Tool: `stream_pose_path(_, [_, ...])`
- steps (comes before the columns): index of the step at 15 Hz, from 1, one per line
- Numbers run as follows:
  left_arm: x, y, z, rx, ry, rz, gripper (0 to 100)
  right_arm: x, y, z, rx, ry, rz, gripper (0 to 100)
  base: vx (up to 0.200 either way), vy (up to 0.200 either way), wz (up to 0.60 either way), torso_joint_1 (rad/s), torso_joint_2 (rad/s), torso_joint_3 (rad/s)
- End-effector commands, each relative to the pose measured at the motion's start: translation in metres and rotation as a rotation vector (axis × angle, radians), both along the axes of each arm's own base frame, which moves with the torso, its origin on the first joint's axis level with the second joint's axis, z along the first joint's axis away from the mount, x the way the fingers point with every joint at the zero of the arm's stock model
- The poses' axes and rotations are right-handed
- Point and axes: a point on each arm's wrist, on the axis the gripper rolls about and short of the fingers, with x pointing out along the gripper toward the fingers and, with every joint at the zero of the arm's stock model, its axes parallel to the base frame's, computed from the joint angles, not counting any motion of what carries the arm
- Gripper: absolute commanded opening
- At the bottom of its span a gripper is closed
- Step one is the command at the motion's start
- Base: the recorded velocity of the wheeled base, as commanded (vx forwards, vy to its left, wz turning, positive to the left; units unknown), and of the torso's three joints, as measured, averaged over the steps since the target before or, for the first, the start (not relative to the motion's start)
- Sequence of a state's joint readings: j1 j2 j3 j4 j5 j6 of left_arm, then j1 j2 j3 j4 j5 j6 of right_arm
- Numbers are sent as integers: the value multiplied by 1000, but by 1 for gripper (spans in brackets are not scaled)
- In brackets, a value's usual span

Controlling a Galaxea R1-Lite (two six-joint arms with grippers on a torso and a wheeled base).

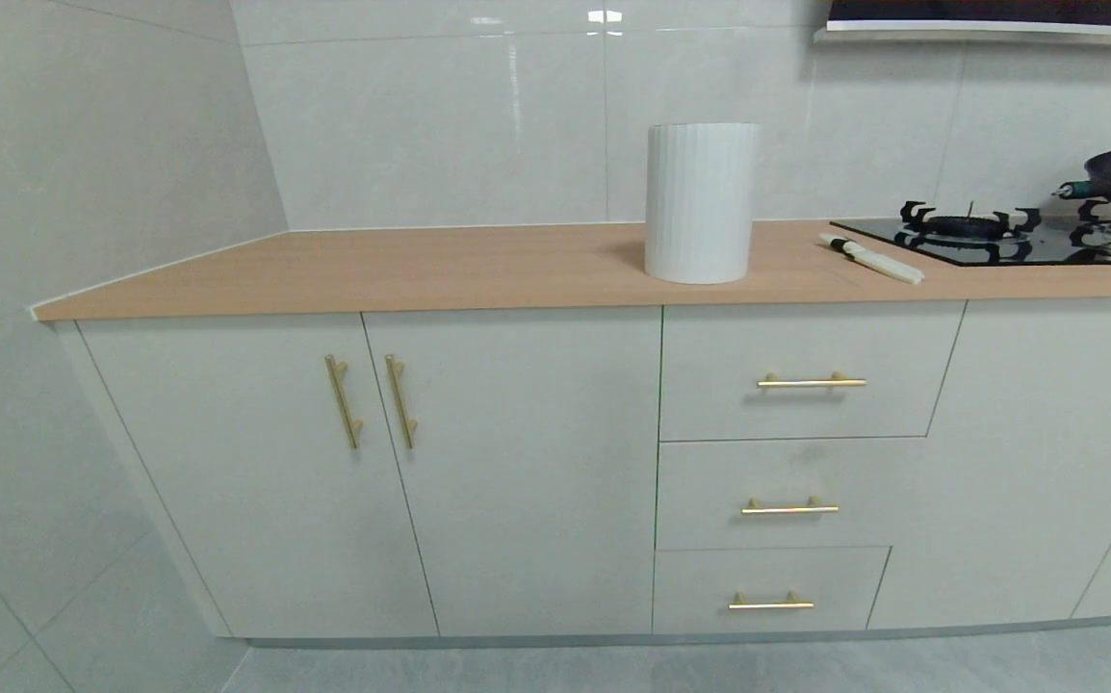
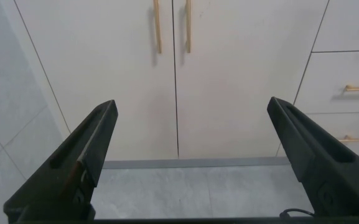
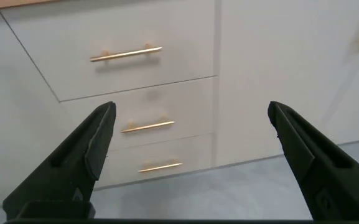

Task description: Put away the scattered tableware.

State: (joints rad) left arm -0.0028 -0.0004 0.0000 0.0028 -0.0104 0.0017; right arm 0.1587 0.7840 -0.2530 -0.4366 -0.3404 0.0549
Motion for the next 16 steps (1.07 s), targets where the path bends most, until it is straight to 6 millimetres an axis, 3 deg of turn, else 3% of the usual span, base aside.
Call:
stream_pose_path(1, [0,0,0,0,1,1,100,-74,-13,-10,-69,-128,-74,100,0,0,0,0,0,0])
stream_pose_path(3, [0,0,0,1,1,-1,100,-102,-18,-24,-125,-132,-162,100,0,0,0,0,0,0])
stream_pose_path(8, [0,0,0,1,1,1,100,-127,-15,-51,-134,-169,-291,100,0,0,0,0,0,0])
stream_pose_path(10, [0,0,0,0,1,-1,100,-122,-15,-59,-125,-146,-284,100,0,0,0,0,0,0])
stream_pose_path(16, [0,0,0,1,1,-1,100,-101,-8,-97,-60,-140,24,100,0,0,0,0,0,0])
